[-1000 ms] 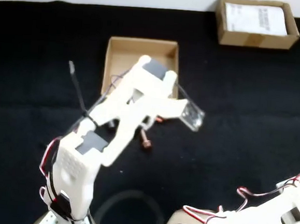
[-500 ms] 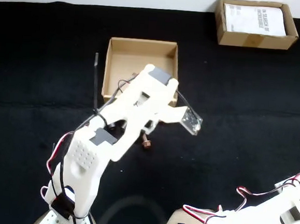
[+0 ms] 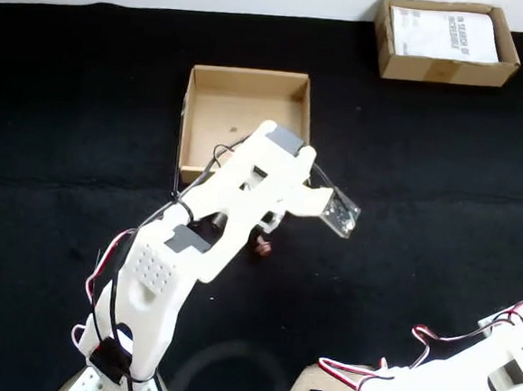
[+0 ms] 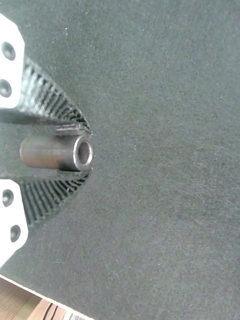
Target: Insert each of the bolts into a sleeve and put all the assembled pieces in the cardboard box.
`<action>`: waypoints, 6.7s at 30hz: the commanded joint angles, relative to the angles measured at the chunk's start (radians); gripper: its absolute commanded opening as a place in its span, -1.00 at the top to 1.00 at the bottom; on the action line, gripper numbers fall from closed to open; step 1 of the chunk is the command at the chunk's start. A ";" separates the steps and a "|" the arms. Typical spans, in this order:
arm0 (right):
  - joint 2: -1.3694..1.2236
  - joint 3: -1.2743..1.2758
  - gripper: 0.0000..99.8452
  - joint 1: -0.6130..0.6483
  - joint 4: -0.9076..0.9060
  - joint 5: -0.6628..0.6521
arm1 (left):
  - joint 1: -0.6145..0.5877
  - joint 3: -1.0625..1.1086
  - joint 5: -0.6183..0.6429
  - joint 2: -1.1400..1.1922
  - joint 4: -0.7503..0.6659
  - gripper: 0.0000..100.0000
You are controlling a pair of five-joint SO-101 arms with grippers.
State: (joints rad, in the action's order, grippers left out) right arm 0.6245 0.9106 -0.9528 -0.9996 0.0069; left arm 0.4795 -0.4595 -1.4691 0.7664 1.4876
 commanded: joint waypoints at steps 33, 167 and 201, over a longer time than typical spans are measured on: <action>0.039 -0.012 0.99 0.648 0.008 0.298 | 0.082 -0.926 1.209 0.028 0.265 0.98; 0.570 0.213 0.99 1.397 0.463 0.163 | 0.107 1.095 1.786 -2.109 -0.226 0.81; -0.932 -0.969 0.99 1.437 0.423 -1.149 | -0.975 2.064 1.797 -2.578 -0.620 0.98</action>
State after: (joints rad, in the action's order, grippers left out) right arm -0.2470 0.0698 0.4603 -0.5792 -1.1178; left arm -0.4595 1.5014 0.2785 -1.8036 0.9812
